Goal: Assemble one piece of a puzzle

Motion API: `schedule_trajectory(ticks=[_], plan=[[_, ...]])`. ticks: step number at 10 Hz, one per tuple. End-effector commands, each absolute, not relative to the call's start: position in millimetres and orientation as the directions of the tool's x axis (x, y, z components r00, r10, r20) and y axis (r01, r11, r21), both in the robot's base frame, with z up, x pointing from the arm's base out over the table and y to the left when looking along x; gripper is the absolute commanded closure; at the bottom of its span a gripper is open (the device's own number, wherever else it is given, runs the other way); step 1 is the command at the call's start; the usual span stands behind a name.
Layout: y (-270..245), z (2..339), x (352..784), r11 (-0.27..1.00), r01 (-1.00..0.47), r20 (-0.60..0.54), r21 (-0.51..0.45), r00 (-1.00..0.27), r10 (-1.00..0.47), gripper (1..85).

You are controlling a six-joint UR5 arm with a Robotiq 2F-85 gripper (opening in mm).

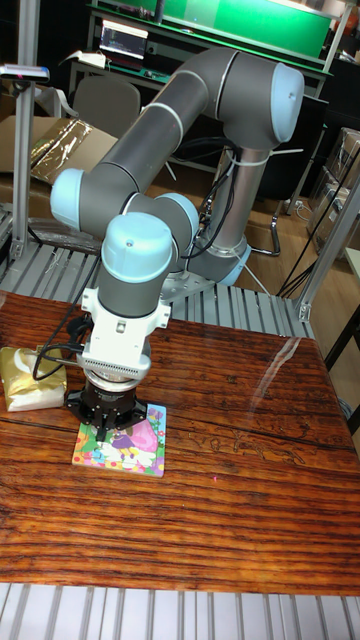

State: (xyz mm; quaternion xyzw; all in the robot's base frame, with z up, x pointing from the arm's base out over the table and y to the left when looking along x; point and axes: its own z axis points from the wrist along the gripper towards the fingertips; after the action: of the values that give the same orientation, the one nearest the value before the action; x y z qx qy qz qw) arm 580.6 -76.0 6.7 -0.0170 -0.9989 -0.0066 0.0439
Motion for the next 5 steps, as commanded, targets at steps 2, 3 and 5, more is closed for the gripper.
schedule_trajectory(ticks=[2, 3, 5], plan=[[-72.6, 6.8, 583.4, 0.999, 0.046, 0.079, 0.023, -0.996, 0.044, 81.0], [-72.1, 7.3, 583.1, 0.998, 0.050, 0.082, 0.023, -0.995, 0.048, 81.0], [-70.6, 8.4, 581.9, 0.998, 0.060, 0.090, 0.023, -0.994, 0.057, 81.0]])
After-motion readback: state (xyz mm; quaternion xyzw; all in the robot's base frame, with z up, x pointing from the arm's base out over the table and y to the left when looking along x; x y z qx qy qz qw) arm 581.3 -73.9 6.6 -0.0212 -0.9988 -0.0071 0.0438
